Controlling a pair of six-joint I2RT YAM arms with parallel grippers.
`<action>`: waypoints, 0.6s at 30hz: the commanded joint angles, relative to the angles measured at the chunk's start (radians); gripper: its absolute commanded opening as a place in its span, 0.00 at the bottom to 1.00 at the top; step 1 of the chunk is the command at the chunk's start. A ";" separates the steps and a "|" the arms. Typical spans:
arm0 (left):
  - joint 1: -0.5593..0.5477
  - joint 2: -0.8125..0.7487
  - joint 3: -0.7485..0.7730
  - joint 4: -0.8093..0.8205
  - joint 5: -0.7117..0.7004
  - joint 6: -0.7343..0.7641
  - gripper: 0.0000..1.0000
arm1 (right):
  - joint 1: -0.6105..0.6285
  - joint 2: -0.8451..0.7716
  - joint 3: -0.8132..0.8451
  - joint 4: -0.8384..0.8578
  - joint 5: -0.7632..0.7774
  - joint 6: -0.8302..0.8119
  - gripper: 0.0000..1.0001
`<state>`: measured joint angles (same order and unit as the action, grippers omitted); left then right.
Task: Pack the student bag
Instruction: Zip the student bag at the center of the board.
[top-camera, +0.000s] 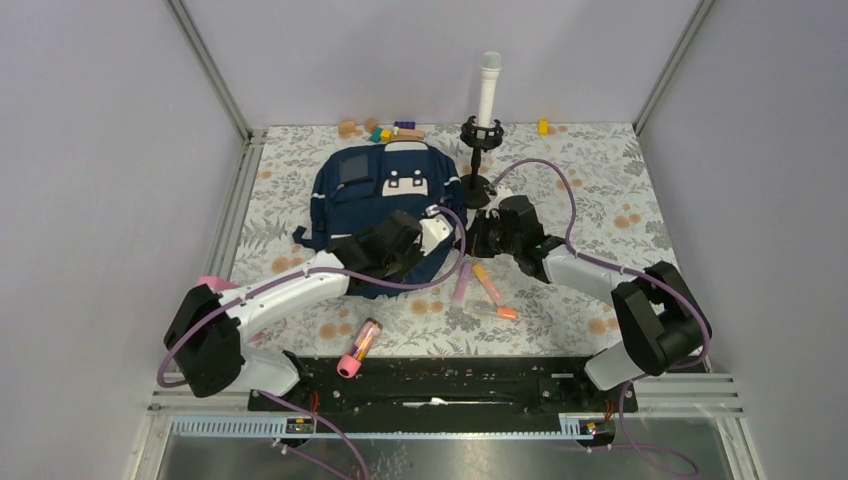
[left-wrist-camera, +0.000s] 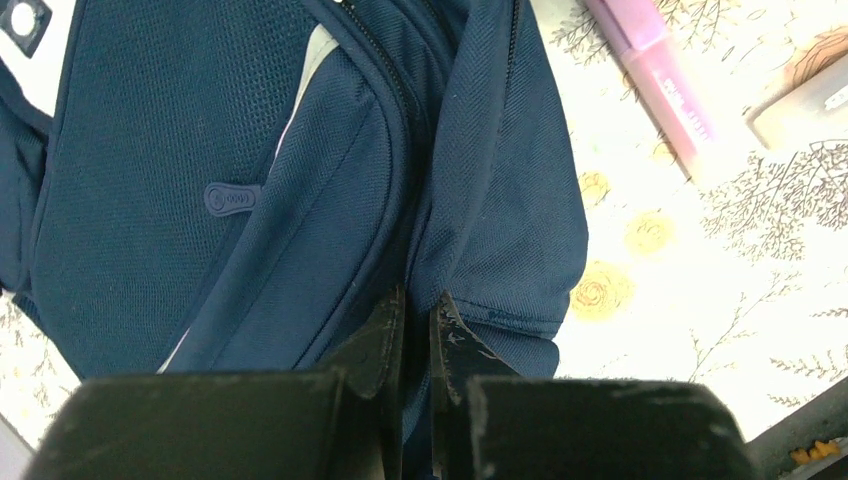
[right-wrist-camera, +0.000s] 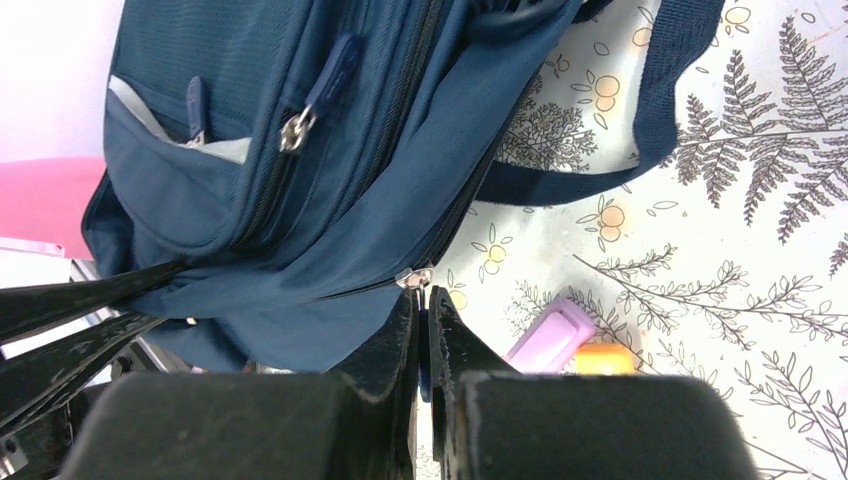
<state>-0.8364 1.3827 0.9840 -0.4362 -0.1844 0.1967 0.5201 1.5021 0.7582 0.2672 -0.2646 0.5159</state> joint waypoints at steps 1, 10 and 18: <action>0.033 -0.095 -0.016 -0.108 -0.161 -0.017 0.00 | -0.049 0.036 0.049 -0.056 0.104 -0.048 0.00; 0.043 -0.163 -0.046 -0.099 -0.215 -0.033 0.00 | -0.058 0.108 0.107 -0.056 0.143 -0.056 0.00; 0.045 -0.229 -0.075 -0.077 -0.200 -0.040 0.00 | -0.082 0.182 0.181 -0.057 0.157 -0.065 0.00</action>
<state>-0.8173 1.2438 0.9112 -0.4763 -0.2520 0.1783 0.4973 1.6478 0.8818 0.2424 -0.2459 0.4973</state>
